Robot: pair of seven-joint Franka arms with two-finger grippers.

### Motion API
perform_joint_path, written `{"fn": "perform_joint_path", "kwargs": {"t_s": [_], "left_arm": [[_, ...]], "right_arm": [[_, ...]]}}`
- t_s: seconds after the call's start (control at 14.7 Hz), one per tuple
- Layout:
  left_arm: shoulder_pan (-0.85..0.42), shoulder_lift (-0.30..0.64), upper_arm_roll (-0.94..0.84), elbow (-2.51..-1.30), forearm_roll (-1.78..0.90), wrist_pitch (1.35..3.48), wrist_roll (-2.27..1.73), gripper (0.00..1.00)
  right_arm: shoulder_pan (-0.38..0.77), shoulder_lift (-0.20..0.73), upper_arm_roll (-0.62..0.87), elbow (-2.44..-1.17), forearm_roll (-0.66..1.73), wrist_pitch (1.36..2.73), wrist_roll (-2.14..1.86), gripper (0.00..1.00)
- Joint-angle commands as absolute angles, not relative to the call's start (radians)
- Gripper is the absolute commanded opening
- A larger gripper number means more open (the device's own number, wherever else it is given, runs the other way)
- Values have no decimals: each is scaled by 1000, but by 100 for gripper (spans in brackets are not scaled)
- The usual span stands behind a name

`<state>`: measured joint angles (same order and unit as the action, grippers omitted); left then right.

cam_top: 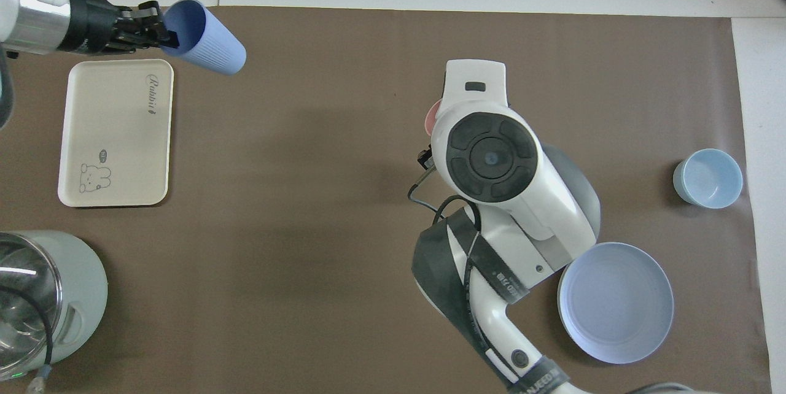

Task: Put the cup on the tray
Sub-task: 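Lower the blue cup toward the tray with the left gripper while the right gripper returns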

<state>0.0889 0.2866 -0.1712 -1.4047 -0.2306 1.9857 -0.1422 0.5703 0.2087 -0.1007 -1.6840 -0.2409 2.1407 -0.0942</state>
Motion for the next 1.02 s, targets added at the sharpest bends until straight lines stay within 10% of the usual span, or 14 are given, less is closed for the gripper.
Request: {"fn": "perform_joint_path", "kwargs": {"t_s": [0.0,0.95], "left_arm": [[204,244,-181,-1449,-163,1988,21,0],[434,330,-183,-1744,-141,2390,268,0]], "right_arm": [[465,192,-92,-1686,-100,2221,-228,0],[28,247,-94,-1914,1274,2523,-1515,0]]}}
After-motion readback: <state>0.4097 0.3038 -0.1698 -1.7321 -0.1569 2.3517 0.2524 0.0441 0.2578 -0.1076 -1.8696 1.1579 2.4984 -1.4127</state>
